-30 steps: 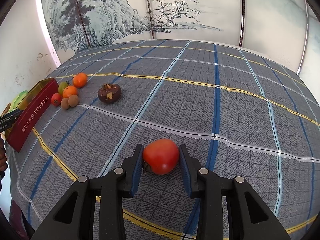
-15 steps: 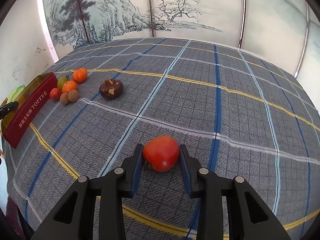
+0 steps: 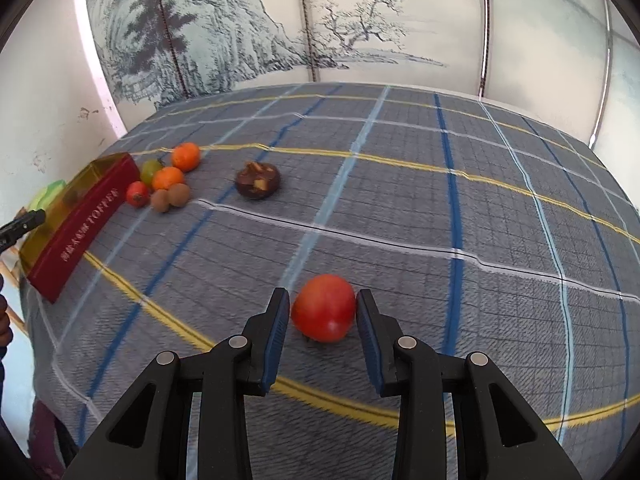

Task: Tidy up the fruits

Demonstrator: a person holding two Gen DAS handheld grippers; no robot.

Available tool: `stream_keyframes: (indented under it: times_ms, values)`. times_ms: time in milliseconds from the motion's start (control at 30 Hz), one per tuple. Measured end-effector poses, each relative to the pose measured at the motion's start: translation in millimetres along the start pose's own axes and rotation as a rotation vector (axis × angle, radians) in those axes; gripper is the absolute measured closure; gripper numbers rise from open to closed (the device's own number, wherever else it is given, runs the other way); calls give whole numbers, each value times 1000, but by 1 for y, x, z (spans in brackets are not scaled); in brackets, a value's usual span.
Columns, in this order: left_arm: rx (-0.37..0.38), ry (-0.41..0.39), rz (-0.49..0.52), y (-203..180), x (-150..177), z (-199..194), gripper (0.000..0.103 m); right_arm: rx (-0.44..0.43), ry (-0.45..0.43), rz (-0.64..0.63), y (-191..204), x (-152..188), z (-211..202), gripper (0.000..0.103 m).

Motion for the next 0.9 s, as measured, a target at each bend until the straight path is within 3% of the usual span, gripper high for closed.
stream_keyframes:
  times_ms: [200, 333, 400, 767, 900]
  values:
    - [14, -16, 20, -5, 0, -18, 31, -23, -9, -76, 38, -13, -4, 67]
    - [12, -37, 28, -6, -2, -28, 26, 53, 7, -107, 34, -13, 2, 67]
    - [14, -47, 37, -6, -3, -33, 24, 15, 7, -76, 28, -13, 4, 67]
    - [23, -36, 43, -19, 0, -35, 21, -16, 42, -95, 44, -22, 38, 65]
    - [27, -33, 43, -21, 0, -34, 20, -40, 35, -73, 47, -36, 54, 57]
Point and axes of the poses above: each gripper's, at about its wrist camera, not at the fingertips, and z roughly the way its jaws point, y to its left, x to its underside, the point moved 10 cm from there along z, roughly the way its jaws point, and after that the axes turned 11 degrees about -x, right-handed, at the moved point
